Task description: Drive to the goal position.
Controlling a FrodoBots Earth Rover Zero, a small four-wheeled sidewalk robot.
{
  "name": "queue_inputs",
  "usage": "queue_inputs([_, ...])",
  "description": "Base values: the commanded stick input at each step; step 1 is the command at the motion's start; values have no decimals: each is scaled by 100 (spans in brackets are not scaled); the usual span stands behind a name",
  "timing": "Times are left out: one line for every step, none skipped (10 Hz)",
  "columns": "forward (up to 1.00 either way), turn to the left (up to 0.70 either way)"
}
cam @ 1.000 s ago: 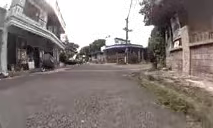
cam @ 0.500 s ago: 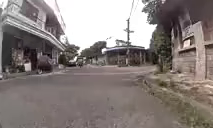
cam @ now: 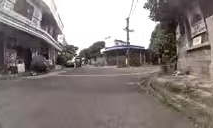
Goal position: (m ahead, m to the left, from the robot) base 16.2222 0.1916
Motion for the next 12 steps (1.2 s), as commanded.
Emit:
queue_inputs([100,0])
queue_inputs([100,0])
queue_inputs([100,0])
queue_inputs([100,0])
queue_inputs([100,0])
queue_inputs([100,0])
queue_inputs([100,0])
queue_inputs([100,0])
queue_inputs([100,0])
queue_inputs([100,0])
queue_inputs([100,0])
queue_inputs([100,0])
